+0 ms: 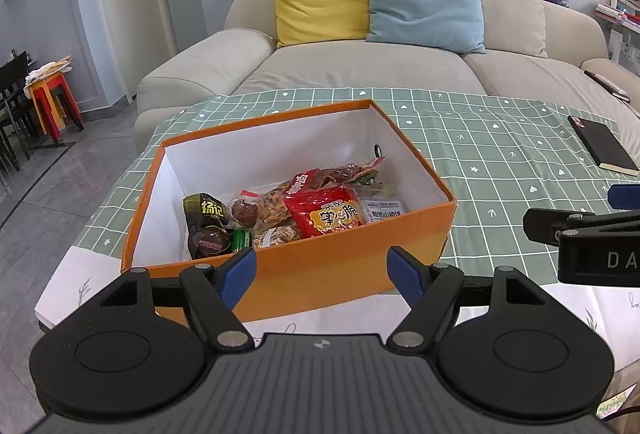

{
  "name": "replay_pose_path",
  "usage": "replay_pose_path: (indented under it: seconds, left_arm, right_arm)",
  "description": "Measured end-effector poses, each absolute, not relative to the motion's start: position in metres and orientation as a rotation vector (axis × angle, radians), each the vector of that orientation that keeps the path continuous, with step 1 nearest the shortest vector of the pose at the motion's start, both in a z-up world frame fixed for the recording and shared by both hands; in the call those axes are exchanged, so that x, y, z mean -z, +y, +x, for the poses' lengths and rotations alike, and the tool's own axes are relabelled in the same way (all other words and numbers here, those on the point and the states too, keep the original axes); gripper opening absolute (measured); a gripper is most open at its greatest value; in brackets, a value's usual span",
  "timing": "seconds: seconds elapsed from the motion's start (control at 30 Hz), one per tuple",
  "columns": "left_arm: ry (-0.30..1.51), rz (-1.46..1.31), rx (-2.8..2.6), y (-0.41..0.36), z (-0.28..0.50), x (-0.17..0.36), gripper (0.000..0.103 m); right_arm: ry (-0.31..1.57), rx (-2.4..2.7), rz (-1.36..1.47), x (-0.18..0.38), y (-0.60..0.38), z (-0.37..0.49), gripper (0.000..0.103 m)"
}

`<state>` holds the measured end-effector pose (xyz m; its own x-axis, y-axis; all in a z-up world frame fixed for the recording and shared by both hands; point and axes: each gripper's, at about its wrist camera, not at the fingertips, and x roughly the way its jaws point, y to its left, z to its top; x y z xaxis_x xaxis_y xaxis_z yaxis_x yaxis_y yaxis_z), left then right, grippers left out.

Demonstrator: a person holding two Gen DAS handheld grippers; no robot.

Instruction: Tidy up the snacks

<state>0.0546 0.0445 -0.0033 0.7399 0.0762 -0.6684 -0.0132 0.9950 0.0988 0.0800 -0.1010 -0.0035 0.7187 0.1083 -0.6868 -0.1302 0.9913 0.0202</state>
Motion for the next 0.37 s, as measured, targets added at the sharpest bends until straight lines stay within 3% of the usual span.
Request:
replay_pose_path:
  seconds: [0.37]
  left_arm:
    - [0.731, 0.085, -0.029, 0.0443, 0.0526, 0.0029, 0.087]
  right_arm:
    - [0.768, -0.129, -0.031, 0.0058, -0.1024, 0.0807, 0.095]
